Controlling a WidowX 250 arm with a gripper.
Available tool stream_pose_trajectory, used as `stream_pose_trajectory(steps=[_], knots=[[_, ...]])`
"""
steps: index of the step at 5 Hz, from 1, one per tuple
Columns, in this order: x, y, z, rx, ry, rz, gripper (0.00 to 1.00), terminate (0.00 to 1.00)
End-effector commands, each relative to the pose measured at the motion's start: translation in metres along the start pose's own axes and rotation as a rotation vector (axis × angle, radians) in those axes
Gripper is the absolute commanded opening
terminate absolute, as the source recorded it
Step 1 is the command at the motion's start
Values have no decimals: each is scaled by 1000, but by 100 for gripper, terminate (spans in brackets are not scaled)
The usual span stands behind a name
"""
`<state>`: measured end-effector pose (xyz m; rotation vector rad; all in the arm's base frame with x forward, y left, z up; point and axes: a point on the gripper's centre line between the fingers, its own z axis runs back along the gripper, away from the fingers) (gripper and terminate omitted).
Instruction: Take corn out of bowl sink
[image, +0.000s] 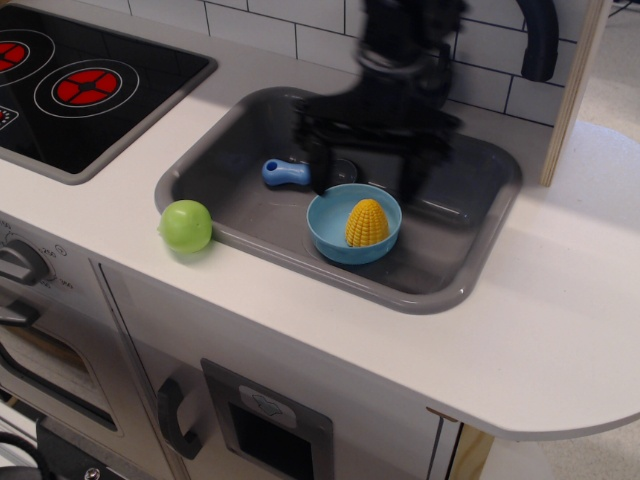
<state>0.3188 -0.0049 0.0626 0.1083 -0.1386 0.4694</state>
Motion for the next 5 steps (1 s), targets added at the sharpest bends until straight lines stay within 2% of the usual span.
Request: stream_pose_trajectory(steps=[1,2,3,5], knots=[[29,9,-11,-16,-14,85,100,0],[28,2,-29,-5,-20,115,100,0],[28,-1,-37,-9,-39,150,100,0],[24,-8,-52,-6,-42,169,100,0]])
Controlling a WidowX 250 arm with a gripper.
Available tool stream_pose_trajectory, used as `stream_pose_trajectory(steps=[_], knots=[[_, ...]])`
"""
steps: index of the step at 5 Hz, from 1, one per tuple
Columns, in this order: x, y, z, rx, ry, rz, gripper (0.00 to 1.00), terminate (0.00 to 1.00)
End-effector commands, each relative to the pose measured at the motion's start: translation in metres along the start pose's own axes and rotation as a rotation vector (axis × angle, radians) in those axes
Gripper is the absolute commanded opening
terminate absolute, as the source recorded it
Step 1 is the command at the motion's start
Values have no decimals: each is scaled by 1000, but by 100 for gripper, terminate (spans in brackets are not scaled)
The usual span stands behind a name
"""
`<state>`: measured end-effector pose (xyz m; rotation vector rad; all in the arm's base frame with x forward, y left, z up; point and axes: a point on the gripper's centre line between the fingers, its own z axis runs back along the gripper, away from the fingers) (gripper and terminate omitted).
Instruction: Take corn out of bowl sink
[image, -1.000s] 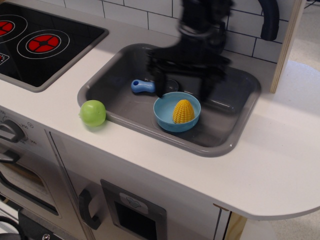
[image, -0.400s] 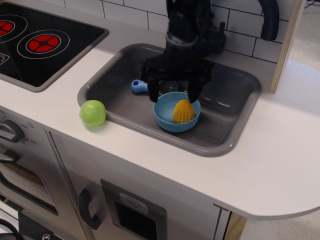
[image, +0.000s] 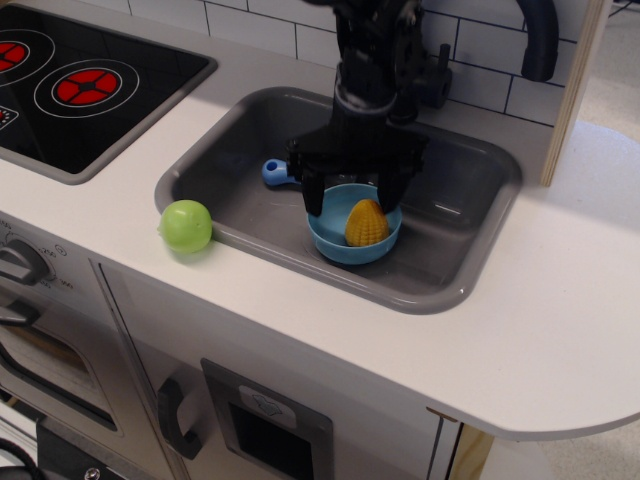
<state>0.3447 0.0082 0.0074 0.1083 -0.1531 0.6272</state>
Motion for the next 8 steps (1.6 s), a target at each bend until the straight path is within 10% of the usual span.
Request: stream_pose_trajectory(steps=[1,3,4,8], knots=[[1,-6,2,-14,-41,-8,100,0],[-5,-7,-11,4,-59,-5,100,0],[-5,-7,-11,3,-59,8,0,0],[9,5,29,-71,-74,53,0,0]])
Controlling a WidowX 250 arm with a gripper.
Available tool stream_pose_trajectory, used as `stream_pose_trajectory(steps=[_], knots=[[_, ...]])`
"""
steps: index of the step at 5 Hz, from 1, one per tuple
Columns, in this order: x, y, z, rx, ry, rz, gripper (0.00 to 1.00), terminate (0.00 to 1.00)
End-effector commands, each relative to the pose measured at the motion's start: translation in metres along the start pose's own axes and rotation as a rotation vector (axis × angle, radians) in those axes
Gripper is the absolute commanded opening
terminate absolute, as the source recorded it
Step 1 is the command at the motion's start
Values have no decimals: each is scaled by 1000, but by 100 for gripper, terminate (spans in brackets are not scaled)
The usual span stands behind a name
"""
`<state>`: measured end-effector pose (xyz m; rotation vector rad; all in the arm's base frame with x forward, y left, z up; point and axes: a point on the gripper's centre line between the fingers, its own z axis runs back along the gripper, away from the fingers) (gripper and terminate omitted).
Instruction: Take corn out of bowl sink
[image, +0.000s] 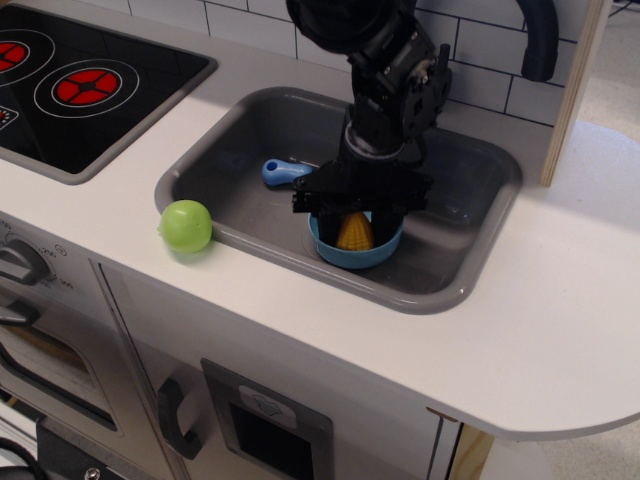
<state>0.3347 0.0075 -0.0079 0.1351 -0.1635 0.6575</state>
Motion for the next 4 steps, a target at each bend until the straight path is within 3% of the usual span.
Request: stream_pose_trajectory(steps=[1,2,4], knots=[[27,12,61,-143,-97,65,0,0],[32,25,59,-113,-87,61,0,0],[50,66,60,-122,-22,44,0,0]])
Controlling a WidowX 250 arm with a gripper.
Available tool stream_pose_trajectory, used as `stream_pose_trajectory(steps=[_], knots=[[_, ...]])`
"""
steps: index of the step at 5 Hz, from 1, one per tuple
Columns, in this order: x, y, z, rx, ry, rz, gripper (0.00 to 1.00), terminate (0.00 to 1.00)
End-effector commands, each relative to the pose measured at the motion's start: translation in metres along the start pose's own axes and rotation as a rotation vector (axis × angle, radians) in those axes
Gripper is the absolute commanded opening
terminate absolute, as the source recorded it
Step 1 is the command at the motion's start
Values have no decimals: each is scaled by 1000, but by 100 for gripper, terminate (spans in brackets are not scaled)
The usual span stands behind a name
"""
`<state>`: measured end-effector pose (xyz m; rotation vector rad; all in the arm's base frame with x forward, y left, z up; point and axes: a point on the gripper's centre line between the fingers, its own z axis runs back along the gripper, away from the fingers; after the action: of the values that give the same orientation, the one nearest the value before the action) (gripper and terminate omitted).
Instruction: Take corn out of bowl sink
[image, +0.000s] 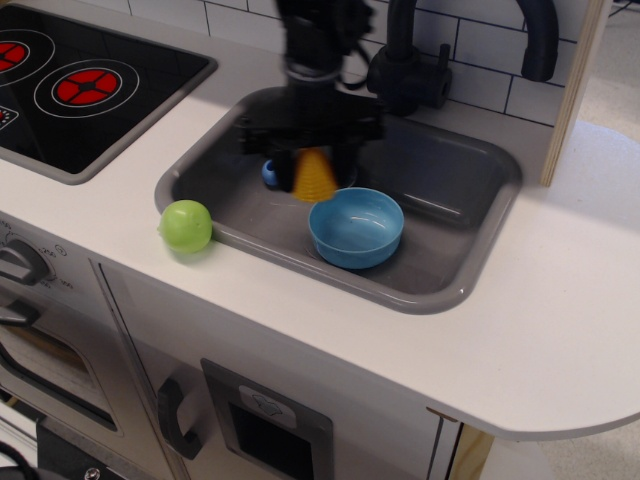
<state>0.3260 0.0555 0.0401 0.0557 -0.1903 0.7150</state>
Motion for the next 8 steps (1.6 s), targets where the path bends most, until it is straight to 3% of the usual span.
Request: stream_pose_trajectory(steps=[1,6,7,8], knots=[[28,24,13,-25,-1,-18,0,0],[39,13,-37,81,-18,56,0,0],[38,13,-37,87,-15,75,100,0],[40,16,-28,89,-25,114,100,0]])
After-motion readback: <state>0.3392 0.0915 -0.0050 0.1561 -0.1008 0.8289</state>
